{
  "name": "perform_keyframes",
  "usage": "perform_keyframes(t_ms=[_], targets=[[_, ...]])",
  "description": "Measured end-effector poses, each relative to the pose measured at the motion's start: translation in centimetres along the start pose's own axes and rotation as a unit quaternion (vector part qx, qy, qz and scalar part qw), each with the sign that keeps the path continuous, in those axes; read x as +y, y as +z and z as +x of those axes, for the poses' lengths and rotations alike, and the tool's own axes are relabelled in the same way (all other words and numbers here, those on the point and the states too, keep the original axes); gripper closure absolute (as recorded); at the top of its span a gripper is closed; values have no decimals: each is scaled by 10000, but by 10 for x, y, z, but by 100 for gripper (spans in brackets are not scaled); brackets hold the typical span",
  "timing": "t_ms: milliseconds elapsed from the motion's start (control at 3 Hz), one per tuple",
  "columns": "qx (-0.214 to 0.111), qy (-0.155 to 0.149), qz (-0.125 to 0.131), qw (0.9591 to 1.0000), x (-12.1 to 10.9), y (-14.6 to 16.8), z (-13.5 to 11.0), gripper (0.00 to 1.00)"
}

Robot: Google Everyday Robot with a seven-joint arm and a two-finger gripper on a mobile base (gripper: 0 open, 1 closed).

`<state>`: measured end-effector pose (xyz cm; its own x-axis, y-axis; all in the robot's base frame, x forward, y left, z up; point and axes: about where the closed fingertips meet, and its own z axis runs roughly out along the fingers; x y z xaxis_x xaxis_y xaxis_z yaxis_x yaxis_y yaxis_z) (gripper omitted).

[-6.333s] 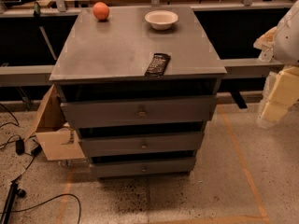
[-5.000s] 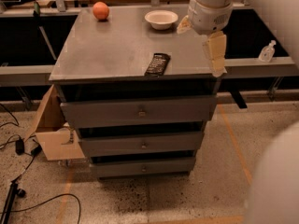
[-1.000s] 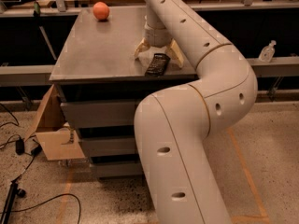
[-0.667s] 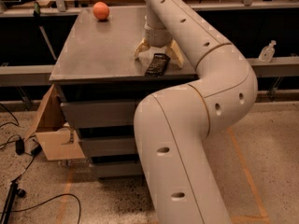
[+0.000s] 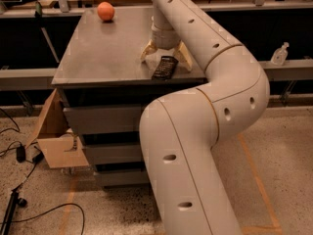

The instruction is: Pick rxbar chocolate

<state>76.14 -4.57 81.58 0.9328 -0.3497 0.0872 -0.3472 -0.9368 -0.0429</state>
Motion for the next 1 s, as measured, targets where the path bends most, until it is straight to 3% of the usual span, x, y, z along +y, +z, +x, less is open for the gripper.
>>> perform_keyframes(t_ms=[1000], targets=[[9,29,-12,10000,3,-4,0,41]])
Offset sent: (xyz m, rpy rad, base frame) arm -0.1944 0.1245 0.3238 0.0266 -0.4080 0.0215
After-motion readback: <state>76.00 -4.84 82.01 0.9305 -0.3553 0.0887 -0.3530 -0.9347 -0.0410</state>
